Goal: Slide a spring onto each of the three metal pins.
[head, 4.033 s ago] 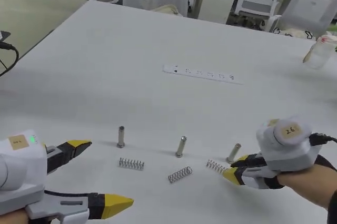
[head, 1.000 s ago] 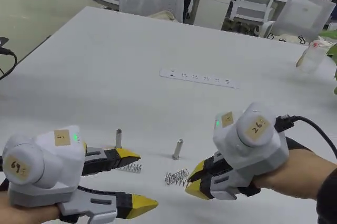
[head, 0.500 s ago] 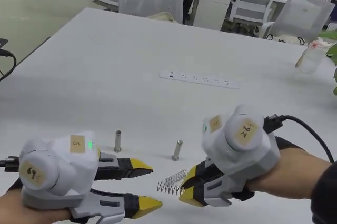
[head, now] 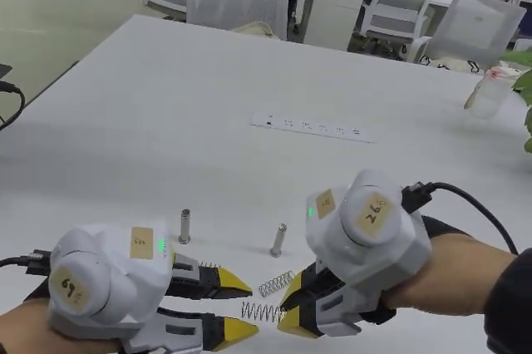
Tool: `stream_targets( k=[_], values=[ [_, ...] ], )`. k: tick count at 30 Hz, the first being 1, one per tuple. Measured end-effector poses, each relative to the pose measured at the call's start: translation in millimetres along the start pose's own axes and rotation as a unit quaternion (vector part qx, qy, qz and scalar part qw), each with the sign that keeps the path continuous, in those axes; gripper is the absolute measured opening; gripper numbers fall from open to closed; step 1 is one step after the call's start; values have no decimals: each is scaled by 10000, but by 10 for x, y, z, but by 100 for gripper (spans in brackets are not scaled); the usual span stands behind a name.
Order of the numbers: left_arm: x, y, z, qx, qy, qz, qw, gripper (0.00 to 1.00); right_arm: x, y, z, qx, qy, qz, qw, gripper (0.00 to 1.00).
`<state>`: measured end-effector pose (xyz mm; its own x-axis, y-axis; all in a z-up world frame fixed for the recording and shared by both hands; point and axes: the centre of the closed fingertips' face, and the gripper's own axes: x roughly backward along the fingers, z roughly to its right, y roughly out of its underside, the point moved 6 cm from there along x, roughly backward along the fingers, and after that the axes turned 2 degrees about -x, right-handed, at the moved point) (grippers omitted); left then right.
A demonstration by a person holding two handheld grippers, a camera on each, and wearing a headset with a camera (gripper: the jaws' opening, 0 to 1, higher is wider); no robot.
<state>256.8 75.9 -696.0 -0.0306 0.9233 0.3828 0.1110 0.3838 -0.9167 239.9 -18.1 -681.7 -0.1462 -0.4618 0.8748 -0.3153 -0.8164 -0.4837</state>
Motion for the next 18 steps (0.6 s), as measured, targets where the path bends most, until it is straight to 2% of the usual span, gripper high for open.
stream_targets(
  k=[18],
  values=[
    [-32, 26, 35, -278, 93, -168, 9994, 5, -6, -16, -34, 51, -111, -136, 9998, 8]
  ],
)
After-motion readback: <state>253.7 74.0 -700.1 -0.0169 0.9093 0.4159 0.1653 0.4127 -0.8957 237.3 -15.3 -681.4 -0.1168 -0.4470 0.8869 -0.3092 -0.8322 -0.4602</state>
